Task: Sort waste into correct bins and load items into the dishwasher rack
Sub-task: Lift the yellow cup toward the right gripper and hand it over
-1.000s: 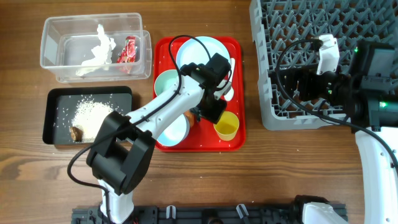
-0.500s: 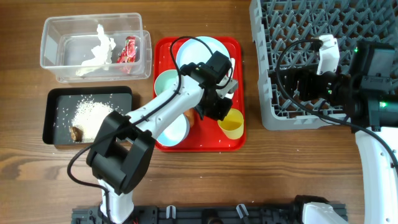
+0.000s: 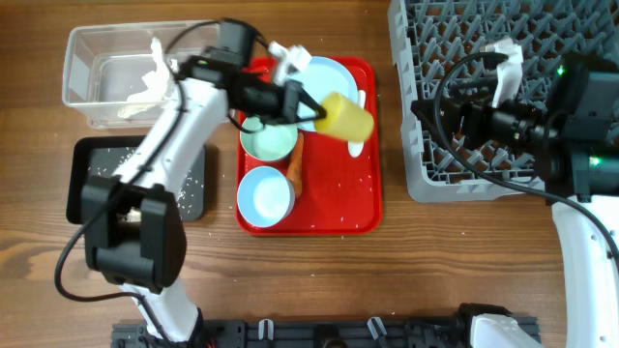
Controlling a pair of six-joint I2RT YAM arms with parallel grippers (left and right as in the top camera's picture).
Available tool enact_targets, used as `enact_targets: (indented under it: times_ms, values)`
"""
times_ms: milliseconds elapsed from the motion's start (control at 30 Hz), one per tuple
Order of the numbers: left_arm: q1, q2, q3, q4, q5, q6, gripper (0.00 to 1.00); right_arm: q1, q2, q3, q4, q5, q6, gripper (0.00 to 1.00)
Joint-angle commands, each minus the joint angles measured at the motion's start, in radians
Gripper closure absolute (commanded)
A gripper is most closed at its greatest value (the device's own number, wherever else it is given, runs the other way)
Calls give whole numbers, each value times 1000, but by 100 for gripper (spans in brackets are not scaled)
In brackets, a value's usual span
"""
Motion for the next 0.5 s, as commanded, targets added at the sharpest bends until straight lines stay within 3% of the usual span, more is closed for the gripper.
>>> enact_targets:
  times_ms: [0,167,467]
  values:
    - [57,-25,16,99,383,2,96,6,52,-31,100,-278,-32,1]
    - [66,-25,16,189,444,-47,96,27,142,-43,244,-491,-24,3]
    - [45,-25,16,309,470,-104,96,151,269,-43,364,-496,5,3]
